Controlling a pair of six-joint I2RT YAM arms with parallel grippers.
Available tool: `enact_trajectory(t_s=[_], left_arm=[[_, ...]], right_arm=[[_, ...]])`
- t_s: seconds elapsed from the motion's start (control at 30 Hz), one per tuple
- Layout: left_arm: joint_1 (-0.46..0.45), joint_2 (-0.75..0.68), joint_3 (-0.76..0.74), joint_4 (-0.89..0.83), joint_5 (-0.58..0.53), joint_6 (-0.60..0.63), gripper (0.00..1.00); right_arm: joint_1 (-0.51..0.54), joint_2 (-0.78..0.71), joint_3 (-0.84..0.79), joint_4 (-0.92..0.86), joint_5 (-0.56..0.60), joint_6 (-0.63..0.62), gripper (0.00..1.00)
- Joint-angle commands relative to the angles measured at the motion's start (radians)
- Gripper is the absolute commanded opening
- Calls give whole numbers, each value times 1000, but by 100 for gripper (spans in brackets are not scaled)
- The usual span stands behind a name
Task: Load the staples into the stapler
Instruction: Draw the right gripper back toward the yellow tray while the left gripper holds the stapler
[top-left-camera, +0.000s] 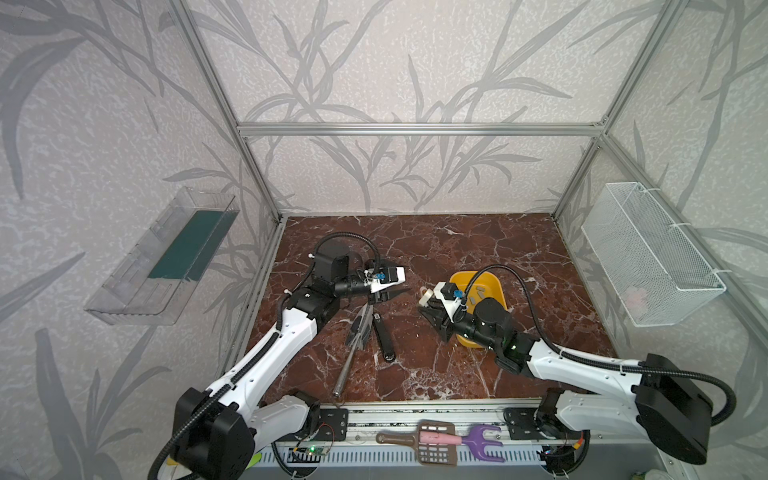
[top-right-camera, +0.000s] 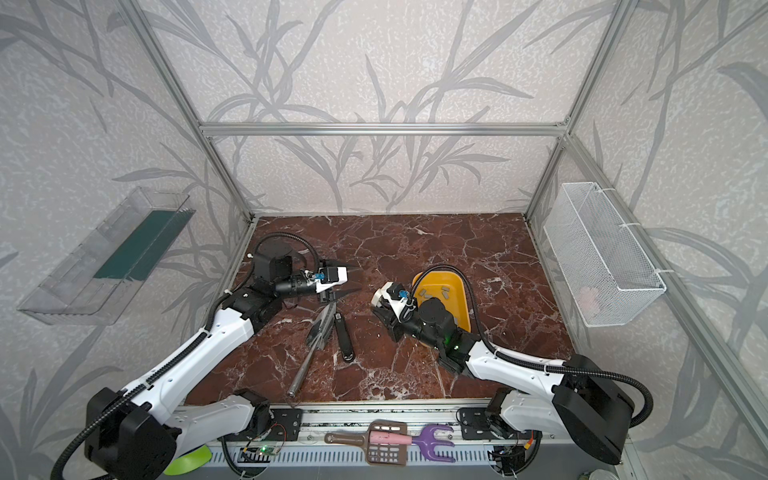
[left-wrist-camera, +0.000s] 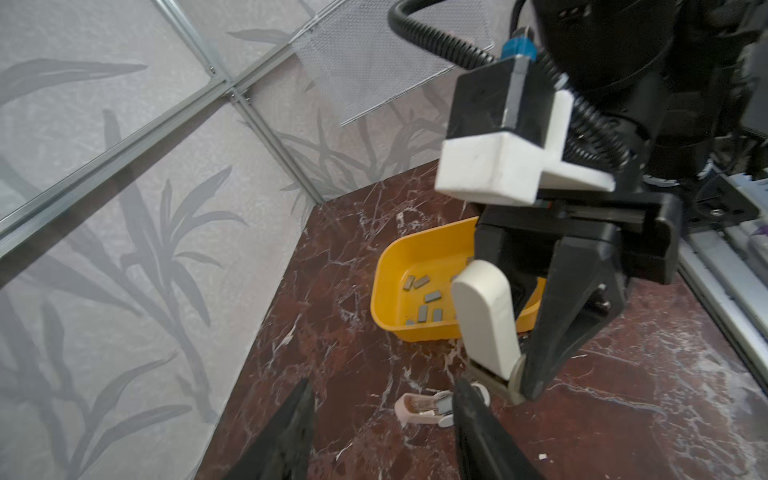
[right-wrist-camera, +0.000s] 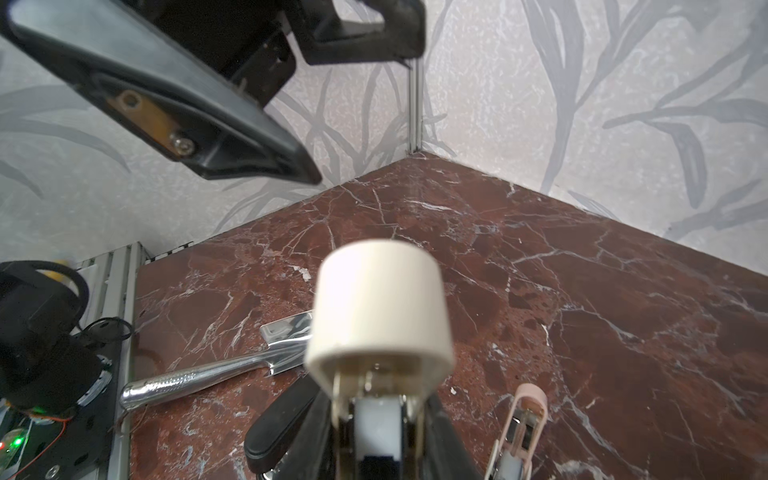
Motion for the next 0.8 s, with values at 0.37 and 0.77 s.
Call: enact_trajectory(t_s=[0.37,0.77], left_arm=[[56,-12,-9,98,-150,-30,51],[56,-8,1,75,-133,-18,48]], right_arm=[[3,319,365,-581,164,230,0],[17,585,548,-809,173,337,0]])
